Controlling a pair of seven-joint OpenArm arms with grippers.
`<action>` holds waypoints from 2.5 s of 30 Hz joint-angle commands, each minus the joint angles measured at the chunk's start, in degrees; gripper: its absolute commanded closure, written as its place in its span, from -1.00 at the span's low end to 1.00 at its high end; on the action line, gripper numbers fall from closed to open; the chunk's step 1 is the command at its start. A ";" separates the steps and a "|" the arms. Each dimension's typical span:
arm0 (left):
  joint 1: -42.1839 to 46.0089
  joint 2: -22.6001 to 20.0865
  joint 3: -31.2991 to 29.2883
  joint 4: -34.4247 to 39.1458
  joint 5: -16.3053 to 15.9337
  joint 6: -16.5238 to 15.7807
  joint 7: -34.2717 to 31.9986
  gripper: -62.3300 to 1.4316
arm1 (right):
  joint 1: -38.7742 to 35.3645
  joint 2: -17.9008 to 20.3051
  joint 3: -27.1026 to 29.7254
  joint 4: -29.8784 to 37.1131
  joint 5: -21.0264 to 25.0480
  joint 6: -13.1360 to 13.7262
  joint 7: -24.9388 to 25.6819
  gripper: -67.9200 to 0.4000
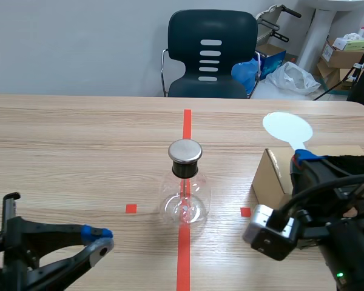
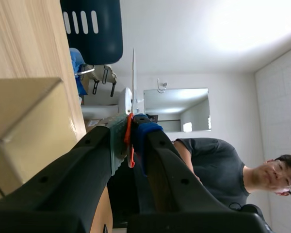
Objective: Do the electroscope experiment
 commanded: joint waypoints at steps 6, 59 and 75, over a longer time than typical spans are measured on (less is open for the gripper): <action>-6.12 7.45 -0.13 -7.15 -0.20 -0.13 4.92 0.78 | 5.62 0.50 -7.69 0.59 -4.33 -0.44 -9.49 0.96; -21.03 27.91 -0.04 -35.89 4.87 -8.09 6.12 0.78 | 10.49 -2.86 -18.95 -2.14 -12.04 7.30 -23.08 0.96; -20.87 27.91 -0.04 -35.89 4.83 -7.96 5.99 0.78 | 10.49 -2.86 -18.95 -2.14 -12.37 7.30 -23.10 0.96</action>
